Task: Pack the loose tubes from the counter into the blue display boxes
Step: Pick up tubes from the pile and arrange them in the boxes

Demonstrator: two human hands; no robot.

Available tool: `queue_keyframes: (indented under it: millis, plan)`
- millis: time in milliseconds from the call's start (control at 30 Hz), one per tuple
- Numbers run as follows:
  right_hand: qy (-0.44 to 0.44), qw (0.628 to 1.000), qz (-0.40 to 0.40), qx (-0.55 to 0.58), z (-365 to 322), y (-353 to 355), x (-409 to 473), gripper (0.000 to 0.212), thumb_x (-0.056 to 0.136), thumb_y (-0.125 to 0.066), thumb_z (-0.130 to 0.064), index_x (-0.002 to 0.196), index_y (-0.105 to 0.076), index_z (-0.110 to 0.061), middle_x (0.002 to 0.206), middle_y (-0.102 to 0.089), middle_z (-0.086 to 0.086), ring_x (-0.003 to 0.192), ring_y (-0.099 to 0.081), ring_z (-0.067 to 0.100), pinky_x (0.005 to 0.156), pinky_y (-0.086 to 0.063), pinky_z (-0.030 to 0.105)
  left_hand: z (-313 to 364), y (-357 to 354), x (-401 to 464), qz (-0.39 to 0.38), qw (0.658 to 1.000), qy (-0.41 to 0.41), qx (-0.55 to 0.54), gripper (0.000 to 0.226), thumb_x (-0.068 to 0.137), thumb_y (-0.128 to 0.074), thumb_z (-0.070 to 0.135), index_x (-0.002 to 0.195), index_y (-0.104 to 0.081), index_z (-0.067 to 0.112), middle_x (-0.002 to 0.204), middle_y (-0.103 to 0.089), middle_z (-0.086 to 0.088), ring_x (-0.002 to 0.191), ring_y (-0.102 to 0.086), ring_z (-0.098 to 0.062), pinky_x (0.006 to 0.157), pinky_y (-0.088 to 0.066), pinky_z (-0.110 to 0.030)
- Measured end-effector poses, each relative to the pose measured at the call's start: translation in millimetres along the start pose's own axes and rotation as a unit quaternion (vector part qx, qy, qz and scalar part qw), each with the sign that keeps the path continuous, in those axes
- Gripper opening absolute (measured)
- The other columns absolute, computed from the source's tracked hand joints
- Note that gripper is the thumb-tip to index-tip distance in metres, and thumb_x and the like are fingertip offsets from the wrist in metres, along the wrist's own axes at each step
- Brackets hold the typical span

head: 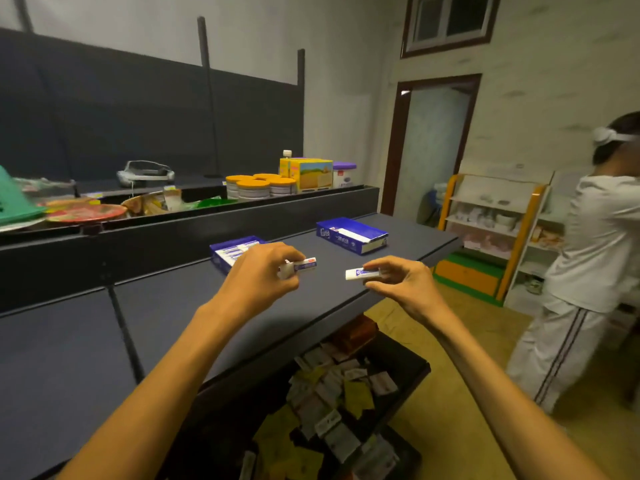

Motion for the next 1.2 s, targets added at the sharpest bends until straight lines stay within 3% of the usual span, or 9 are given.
queue_keyframes:
  millis: [167,367,600,733,933,1067,1200]
  plan:
    - [-0.012,1.000,0.012,-0.018,51.6,32.3,49.3,0.021,0.078,-0.078,-0.015,0.095,-0.068,-0.023,0.101,-0.070,-0.002,0.098,-0.067,0.013,0.077,-0.059,0.029,-5.9,-49.7,62.4,-0.021,1.000,0.006,0.015,0.032,0.079,-0.073,0.018,0.110,-0.071,0.021,0.103,-0.070,0.002,0.087,-0.063,-0.014,0.076,-0.056,-0.037]
    - [0.002,1.000,-0.017,0.012,114.7,64.5,104.6,0.026,0.082,-0.073,-0.017,0.106,-0.070,-0.025,0.111,-0.068,-0.003,0.111,-0.061,0.012,0.075,-0.057,0.019,-8.8,-107.5,124.2,-0.022,0.999,0.017,0.030,0.031,0.080,-0.073,0.019,0.111,-0.070,0.020,0.106,-0.069,0.001,0.091,-0.063,-0.014,0.076,-0.057,-0.039]
    - [0.038,0.996,-0.063,0.058,176.0,103.5,174.2,0.031,0.078,-0.074,0.003,0.094,-0.071,-0.023,0.099,-0.073,0.006,0.093,-0.070,0.010,0.080,-0.057,0.025,-3.7,-167.8,183.0,-0.013,0.996,0.067,0.061,0.035,0.081,-0.075,0.020,0.115,-0.068,0.017,0.113,-0.068,-0.004,0.102,-0.063,-0.016,0.078,-0.057,-0.035]
    - [0.063,0.992,-0.098,0.052,199.6,113.4,214.6,0.024,0.079,-0.076,-0.002,0.096,-0.071,-0.017,0.095,-0.074,0.003,0.088,-0.071,0.011,0.079,-0.058,0.025,-7.2,-184.6,208.5,0.001,0.990,0.116,0.075,0.035,0.080,-0.076,0.021,0.114,-0.068,0.018,0.113,-0.068,-0.003,0.100,-0.062,-0.015,0.076,-0.056,-0.034]
    - [0.110,0.983,-0.142,0.025,212.5,97.3,266.6,0.021,0.080,-0.077,-0.020,0.100,-0.070,-0.019,0.094,-0.072,-0.005,0.085,-0.067,0.003,0.073,-0.057,0.020,-25.1,-195.7,231.9,-0.002,0.978,0.173,0.118,0.036,0.081,-0.076,0.023,0.115,-0.066,0.020,0.114,-0.066,-0.001,0.101,-0.060,-0.014,0.075,-0.053,-0.029]
    - [0.143,0.972,-0.187,0.023,212.5,69.1,297.3,0.023,0.083,-0.074,-0.022,0.105,-0.068,-0.021,0.096,-0.068,-0.010,0.087,-0.062,-0.010,0.067,-0.052,0.011,-44.5,-194.9,237.4,-0.002,0.970,0.207,0.130,0.038,0.080,-0.076,0.024,0.116,-0.065,0.021,0.115,-0.066,0.001,0.101,-0.059,-0.011,0.079,-0.055,-0.031]
    - [0.152,0.962,-0.227,0.031,213.4,33.9,323.3,0.020,0.082,-0.074,-0.022,0.102,-0.068,-0.023,0.100,-0.070,-0.005,0.094,-0.064,0.002,0.068,-0.054,0.014,-63.9,-182.8,236.8,0.018,0.963,0.222,0.148,0.033,0.079,-0.077,0.024,0.110,-0.068,0.020,0.106,-0.069,0.002,0.087,-0.060,-0.009,0.076,-0.056,-0.035]
Point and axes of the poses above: each hand's wrist, its own x-axis towards the middle knuckle, its own y-axis out of the back of the hand, z = x × y, the point moved 9 cm from there along x, towards the middle knuckle
